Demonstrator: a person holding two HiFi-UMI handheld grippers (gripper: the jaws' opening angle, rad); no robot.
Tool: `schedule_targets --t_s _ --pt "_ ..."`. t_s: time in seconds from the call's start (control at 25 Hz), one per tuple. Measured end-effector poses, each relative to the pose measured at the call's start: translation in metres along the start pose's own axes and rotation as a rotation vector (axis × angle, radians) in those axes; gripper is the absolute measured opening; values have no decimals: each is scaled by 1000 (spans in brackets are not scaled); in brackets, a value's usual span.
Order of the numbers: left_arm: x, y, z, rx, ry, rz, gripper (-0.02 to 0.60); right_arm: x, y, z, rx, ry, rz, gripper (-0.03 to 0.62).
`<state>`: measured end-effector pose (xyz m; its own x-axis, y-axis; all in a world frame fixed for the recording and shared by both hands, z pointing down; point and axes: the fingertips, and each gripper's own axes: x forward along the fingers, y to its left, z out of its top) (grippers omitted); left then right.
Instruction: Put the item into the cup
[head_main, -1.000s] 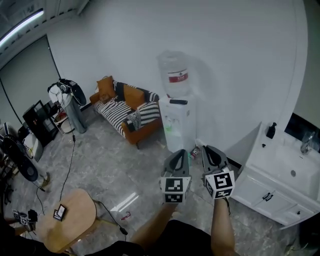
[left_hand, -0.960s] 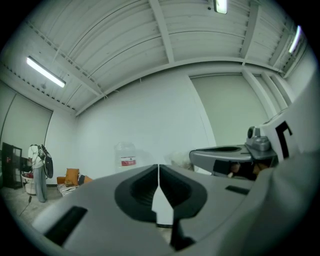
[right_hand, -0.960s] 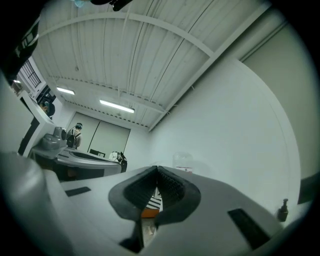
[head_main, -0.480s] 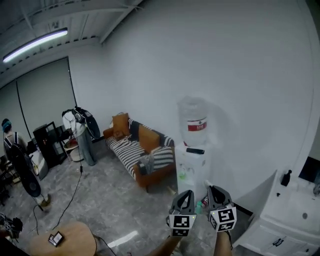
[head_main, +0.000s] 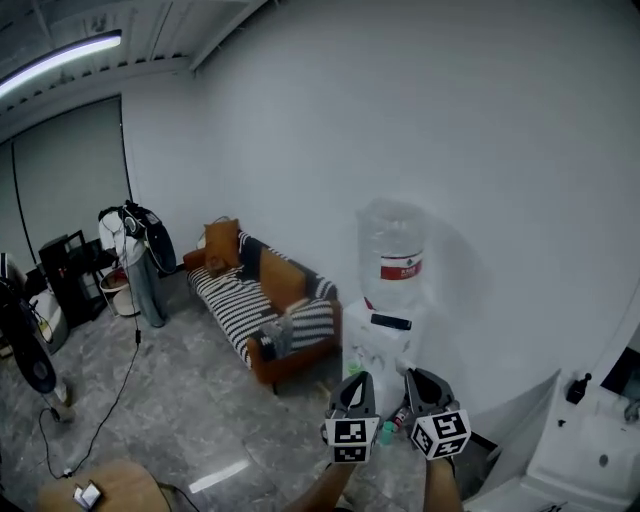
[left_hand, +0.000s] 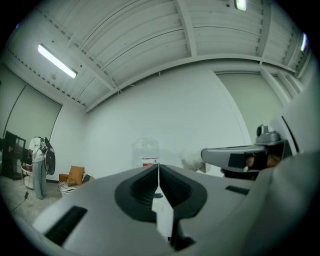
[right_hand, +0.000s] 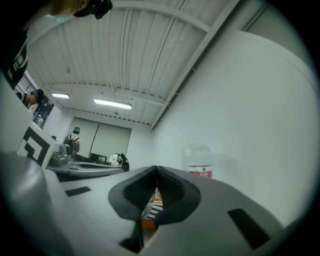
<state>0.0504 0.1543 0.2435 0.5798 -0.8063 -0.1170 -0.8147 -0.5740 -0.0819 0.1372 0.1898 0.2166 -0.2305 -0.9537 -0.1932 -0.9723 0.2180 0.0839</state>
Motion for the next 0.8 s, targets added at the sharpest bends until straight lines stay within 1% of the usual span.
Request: schedule_targets --t_s 0.12,0.2,0.28,0.44,0.52,0.64,0.8 --pt "36 38 3 -32 -24 21 14 53 1 -5 15 14 34 12" --pt "57 69 1 -31 -22 38 14 88 8 -13 35 19 49 12" --pt "81 94 -4 -23 -7 35 14 118 14 -24 57 25 61 11" --pt "117 110 -16 -8 15 -23 14 160 9 -44 64 57 63 11" --pt "129 122 -20 9 31 -40 14 184 6 -50 100 53 64 12" --pt "147 143 -34 19 63 -35 14 215 6 -65 138 66 80 12" --pt "161 169 -46 -12 88 -10 14 235 15 -78 128 94 105 12"
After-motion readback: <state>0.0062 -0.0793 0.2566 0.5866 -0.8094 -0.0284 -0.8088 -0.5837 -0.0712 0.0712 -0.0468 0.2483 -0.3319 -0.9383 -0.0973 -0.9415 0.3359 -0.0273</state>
